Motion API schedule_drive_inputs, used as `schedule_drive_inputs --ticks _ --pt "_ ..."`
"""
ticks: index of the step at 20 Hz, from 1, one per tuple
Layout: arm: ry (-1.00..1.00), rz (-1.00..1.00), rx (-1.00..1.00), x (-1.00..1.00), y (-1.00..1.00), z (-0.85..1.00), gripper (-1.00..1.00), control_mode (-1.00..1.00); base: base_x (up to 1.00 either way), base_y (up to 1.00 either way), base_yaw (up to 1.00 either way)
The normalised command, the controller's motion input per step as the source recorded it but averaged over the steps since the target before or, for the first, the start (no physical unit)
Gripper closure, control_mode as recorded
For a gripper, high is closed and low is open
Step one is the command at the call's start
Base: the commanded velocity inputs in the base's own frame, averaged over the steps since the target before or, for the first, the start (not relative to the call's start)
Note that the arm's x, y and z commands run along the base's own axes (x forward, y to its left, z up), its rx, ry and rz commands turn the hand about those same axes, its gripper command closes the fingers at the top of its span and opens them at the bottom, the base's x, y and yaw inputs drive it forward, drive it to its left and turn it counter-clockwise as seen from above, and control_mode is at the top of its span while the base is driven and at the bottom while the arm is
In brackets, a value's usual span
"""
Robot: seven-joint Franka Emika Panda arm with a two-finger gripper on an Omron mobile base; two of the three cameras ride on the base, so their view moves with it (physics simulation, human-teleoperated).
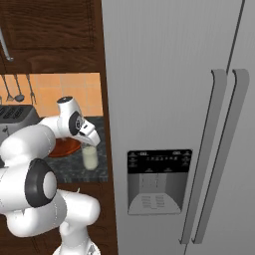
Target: Grab a lemon wedge from the fridge and one ice cube from the ice bowl, and put them in the glass of lemonade.
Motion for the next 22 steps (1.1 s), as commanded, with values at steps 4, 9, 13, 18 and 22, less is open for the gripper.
schedule_drive_inputs --ticks 4,9,13,18,22 --pt "0.0 0.0 0.0 0.0 0.0 0.0 -1.0 -1.0 0.0 0.0 0.0" --pt "0.0 0.0 0.0 0.0 0.0 0.01 -1.0 -1.0 0.0 0.0 0.0" --pt "0.0 0.0 0.0 0.0 0.0 0.12 -1.0 -1.0 0.0 0.0 0.0" --pt "-0.05 0.0 0.01 -0.2 0.0 0.44 -1.0 -1.0 0.0 0.0 0.0" --pt "-0.04 0.0 0.0 -0.45 0.0 0.49 -1.0 -1.0 0.0 0.0 0.0"
